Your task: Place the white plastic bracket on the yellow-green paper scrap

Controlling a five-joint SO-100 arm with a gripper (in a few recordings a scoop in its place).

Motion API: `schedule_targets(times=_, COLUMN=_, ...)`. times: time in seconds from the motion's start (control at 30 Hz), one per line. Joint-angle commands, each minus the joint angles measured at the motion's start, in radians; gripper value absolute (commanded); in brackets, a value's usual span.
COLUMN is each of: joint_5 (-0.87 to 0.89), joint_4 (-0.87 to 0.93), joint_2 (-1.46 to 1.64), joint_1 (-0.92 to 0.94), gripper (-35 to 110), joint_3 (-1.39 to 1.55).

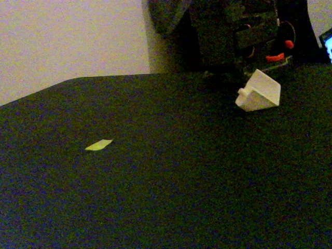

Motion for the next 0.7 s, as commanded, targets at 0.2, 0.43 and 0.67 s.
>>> schedule_targets(times=0.2, joint_5=-0.054, joint_4=0.273, joint_2=-0.485, joint_1=-0.129, gripper=0, joint_3=-0.451)
schedule_targets(times=0.43, joint_5=-0.074, joint_4=0.304, joint_2=-0.488, joint_1=-0.207, gripper=0, joint_3=-0.426)
schedule_targets(times=0.67, joint_5=-0.081, joint_4=0.287, joint_2=-0.555, joint_1=-0.253, gripper=0, joint_3=-0.436)
